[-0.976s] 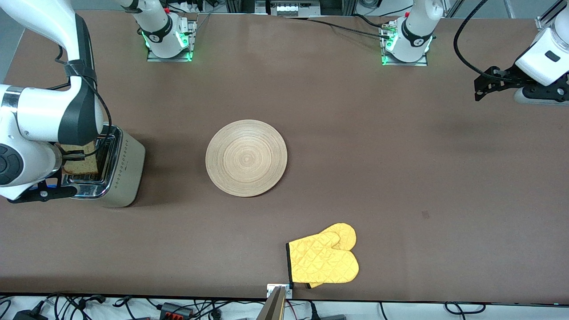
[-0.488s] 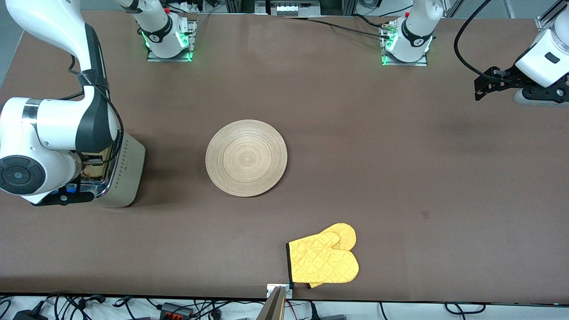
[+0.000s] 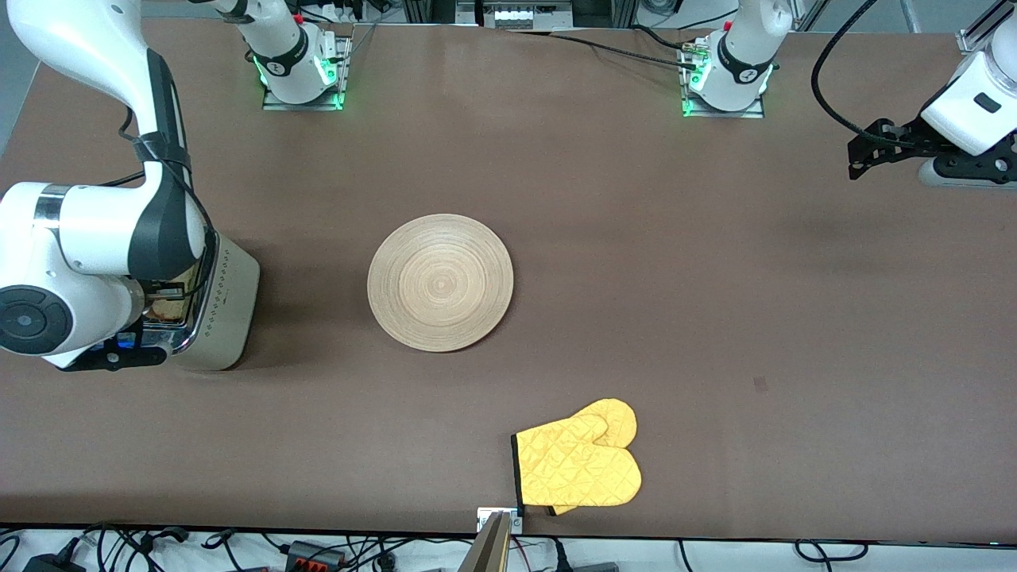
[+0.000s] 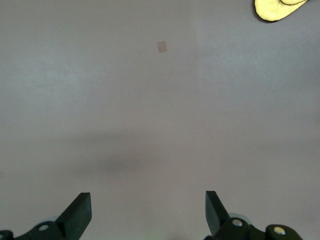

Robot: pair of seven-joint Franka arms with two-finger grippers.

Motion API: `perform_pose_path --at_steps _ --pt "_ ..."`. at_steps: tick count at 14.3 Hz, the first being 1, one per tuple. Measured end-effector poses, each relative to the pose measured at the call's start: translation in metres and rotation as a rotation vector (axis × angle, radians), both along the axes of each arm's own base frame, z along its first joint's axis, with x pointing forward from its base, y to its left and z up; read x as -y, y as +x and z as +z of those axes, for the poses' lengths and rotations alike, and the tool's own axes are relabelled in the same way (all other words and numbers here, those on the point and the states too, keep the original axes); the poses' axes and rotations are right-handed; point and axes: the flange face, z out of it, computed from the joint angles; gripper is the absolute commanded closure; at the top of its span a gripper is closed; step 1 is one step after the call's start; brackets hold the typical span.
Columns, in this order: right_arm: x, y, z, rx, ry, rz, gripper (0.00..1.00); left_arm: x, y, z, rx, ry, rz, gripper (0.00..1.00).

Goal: Move plate and put bread in toaster
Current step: 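Lower the bread into the toaster slot and open the right gripper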

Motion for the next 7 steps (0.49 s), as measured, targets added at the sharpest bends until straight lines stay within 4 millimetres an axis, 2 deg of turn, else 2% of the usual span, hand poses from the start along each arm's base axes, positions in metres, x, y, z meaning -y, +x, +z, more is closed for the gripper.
perform_pose_path --at_steps 5,7 --pt "0.026 0.002 0.006 0.024 0.178 -0.076 0.00 0.000 0.000 0.000 -0.001 0.000 0.000 0.00" --pt "0.028 0.002 0.023 0.058 0.261 -0.091 0.00 0.000 0.000 0.000 -0.001 0.000 0.000 0.00"
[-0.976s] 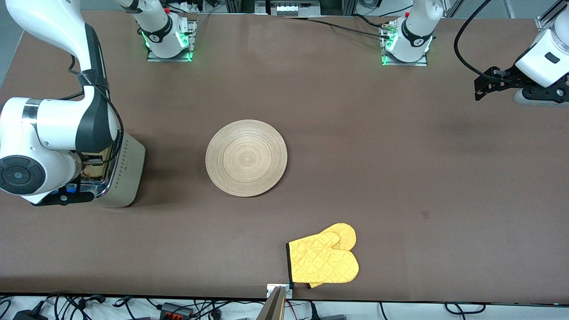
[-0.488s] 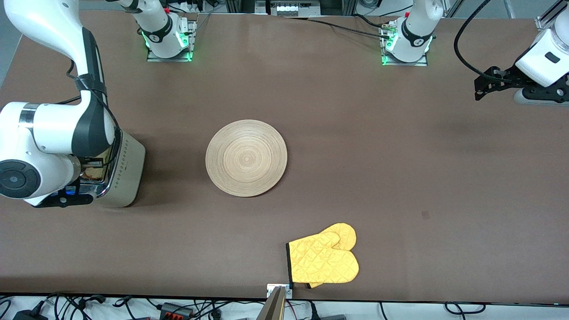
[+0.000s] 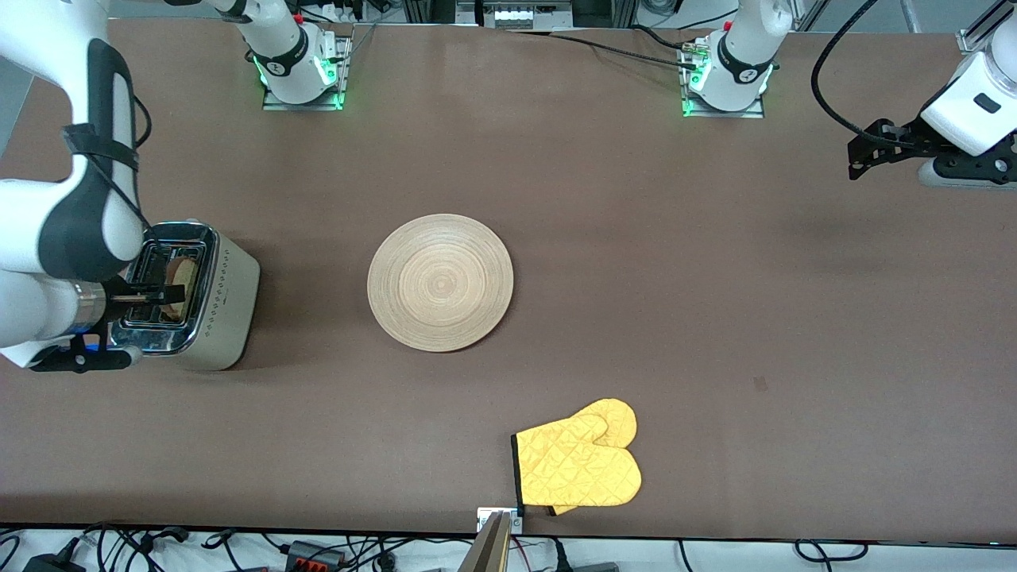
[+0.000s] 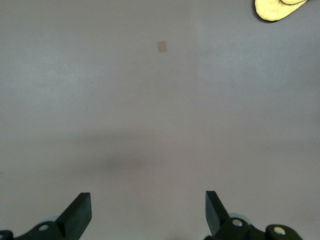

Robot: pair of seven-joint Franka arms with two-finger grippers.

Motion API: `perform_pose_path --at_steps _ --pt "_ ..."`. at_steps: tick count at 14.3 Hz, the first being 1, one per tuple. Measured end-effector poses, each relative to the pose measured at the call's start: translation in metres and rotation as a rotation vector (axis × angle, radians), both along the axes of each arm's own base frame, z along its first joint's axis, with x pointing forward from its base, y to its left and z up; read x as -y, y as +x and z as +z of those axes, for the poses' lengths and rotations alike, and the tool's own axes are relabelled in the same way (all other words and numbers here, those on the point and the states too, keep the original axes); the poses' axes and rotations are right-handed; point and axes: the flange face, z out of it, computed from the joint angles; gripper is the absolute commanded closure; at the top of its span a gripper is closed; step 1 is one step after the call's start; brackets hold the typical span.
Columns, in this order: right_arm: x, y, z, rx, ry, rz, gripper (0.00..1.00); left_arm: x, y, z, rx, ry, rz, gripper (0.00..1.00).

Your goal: Move plate and put bread in toaster

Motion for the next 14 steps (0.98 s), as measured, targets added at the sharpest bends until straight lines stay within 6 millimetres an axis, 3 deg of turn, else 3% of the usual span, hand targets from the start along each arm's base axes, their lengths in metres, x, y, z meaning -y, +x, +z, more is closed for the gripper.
perform_pose_path --at_steps 3,5,11,14 --pt "0.004 -0.008 0.058 0.097 0.067 -0.009 0.00 0.000 0.000 0.000 0.000 0.000 0.000 0.00" --pt "0.007 -0.014 0.085 0.144 0.076 -0.009 0.00 0.000 0.000 0.000 0.000 0.000 0.000 0.00" --pt "-0.006 -0.010 0.086 0.167 0.082 0.013 0.00 0.000 0.000 0.002 0.004 0.000 -0.001 0.00" --pt "0.000 -0.010 0.087 0.171 0.079 0.003 0.00 0.000 0.000 0.003 0.006 0.000 -0.001 0.00"
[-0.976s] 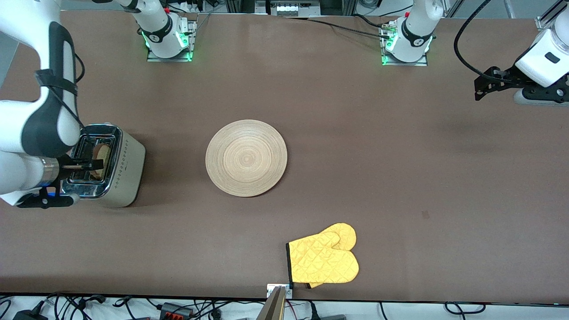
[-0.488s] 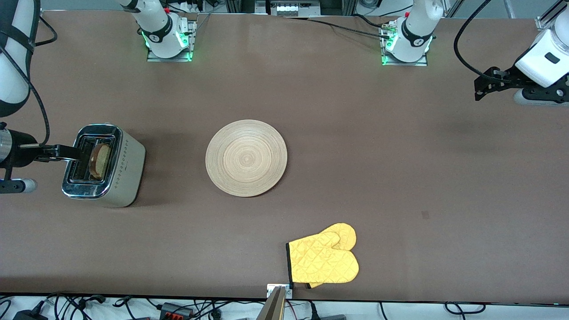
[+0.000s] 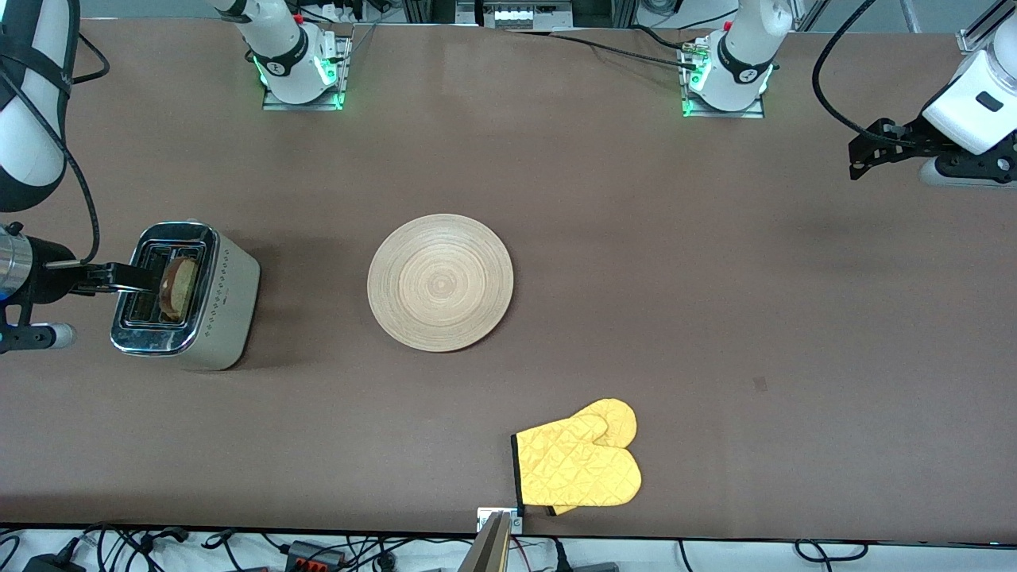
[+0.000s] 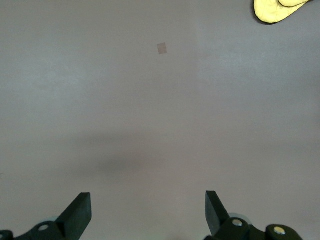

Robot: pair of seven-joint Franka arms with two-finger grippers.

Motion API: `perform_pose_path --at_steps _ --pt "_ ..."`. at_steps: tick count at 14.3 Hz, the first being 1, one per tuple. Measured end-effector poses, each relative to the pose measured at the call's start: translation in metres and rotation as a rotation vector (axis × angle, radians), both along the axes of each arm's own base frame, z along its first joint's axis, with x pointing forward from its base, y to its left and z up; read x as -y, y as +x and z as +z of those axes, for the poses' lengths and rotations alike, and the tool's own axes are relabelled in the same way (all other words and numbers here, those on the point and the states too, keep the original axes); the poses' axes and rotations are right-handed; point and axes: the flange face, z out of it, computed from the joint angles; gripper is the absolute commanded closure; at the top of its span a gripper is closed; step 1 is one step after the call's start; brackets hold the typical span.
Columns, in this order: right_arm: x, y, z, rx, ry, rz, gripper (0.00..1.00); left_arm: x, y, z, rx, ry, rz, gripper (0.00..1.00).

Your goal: Move plate and put bread in toaster

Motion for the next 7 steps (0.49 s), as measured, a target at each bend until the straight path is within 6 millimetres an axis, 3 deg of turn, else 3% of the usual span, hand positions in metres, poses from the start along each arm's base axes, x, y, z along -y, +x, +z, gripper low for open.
perform_pose_path --at_steps 3,7 --pt "0.005 -0.002 0.007 0.007 -0.003 -0.006 0.00 0.000 0.000 0.000 0.000 0.000 0.000 0.00" --pt "0.003 -0.011 0.034 0.040 -0.008 0.003 0.00 0.000 0.000 0.000 0.000 0.000 0.000 0.00"
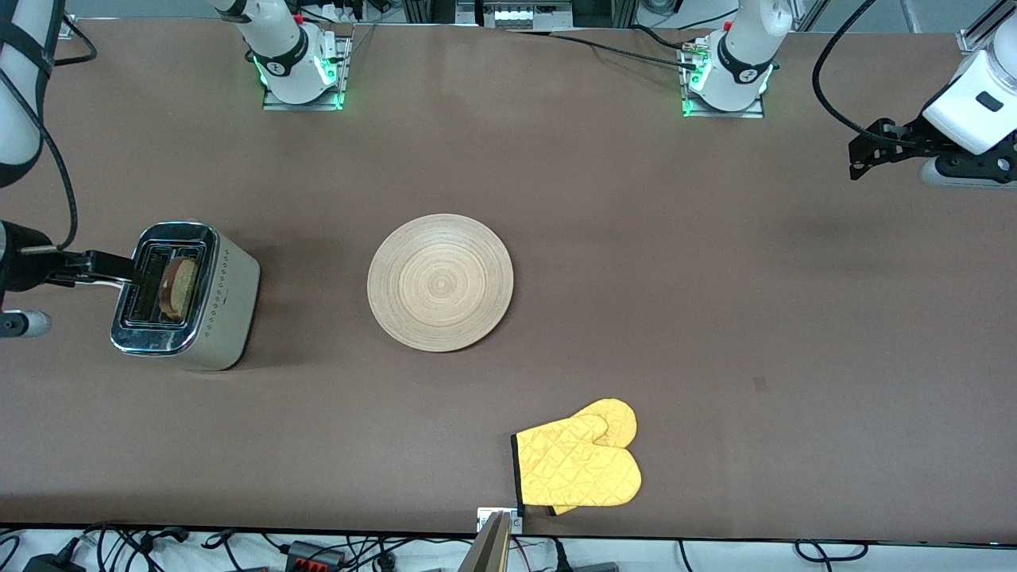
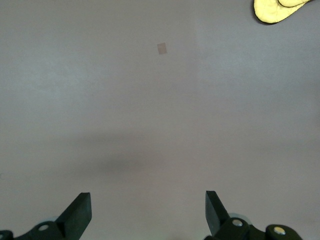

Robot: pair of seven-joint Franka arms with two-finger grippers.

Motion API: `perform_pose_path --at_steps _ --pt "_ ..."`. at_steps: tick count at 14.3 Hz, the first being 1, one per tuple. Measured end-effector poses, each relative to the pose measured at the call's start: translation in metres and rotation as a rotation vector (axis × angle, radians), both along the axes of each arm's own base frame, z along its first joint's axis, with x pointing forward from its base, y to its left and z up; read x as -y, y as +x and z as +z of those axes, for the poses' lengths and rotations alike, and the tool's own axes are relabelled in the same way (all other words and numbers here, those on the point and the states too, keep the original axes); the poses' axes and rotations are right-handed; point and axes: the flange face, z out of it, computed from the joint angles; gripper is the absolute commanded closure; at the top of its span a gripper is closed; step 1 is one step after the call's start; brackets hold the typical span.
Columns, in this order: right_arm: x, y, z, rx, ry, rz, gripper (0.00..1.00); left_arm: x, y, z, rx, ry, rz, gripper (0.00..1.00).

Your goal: Move plate and put bread in toaster

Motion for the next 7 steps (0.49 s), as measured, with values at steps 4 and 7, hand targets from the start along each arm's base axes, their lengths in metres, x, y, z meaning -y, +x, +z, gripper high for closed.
perform_pose_path --at_steps 4,7 --pt "0.013 -0.018 0.022 0.066 -0.016 -0.009 0.00 0.000 0.001 -0.001 -0.002 0.000 0.000 0.00" --pt "0.029 -0.044 0.017 0.069 -0.022 -0.025 0.00 0.000 0.001 -0.001 -0.002 0.000 0.000 0.00"
